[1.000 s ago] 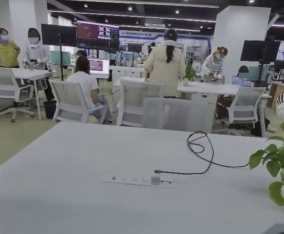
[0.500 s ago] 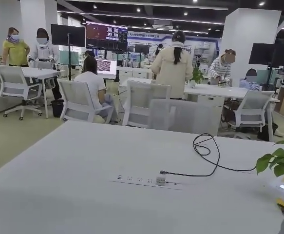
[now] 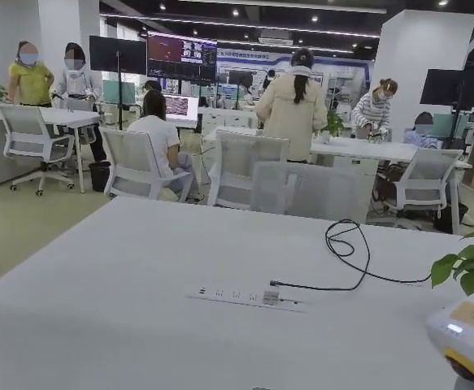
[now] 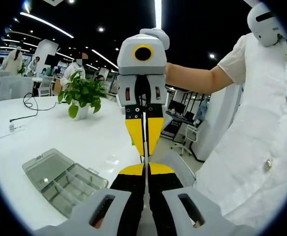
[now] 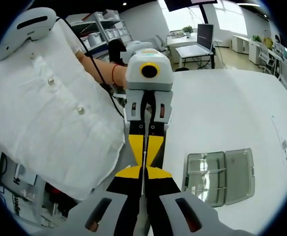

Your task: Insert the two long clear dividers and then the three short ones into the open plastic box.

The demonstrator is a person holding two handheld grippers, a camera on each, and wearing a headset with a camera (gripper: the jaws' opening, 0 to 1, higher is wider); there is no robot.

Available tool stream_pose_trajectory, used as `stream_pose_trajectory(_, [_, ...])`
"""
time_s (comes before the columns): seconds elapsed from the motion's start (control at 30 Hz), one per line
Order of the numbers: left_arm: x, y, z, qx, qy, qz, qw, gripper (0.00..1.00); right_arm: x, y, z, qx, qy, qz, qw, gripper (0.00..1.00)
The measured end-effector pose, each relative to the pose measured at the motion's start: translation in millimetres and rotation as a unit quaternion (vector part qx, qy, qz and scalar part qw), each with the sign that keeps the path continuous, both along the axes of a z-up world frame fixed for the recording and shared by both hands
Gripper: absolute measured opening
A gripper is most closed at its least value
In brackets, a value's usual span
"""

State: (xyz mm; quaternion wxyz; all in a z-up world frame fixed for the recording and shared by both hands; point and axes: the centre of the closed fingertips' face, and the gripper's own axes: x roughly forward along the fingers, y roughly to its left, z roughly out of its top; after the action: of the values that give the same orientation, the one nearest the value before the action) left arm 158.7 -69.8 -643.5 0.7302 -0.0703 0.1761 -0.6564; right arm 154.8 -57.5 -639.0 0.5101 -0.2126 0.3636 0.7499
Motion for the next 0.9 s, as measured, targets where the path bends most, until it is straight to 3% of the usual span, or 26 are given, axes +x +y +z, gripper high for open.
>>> stream_pose_trajectory(0.43, [0.8, 2.4, -4.6, 0.007, -0.014, 0.007, 0.9999, 0.00, 1.4, 2.8, -5.0, -0.003, -0.009, 0.003, 0.9999, 0.03])
stream_pose_trajectory(0.8, [2.5, 5.9, -2.7, 0.004, -0.015, 0.019, 0.9997, 0.00, 2.8, 6.0, -5.9, -0.002, -0.015, -0.001, 0.9999, 0.03])
stream_pose_trajectory(0.9, [4.6, 9.0, -7.2, 0.014, -0.015, 0.025, 0.9995, 0.02, 6.0, 6.1, -5.9, -0.002, -0.020, -0.006, 0.9998, 0.03])
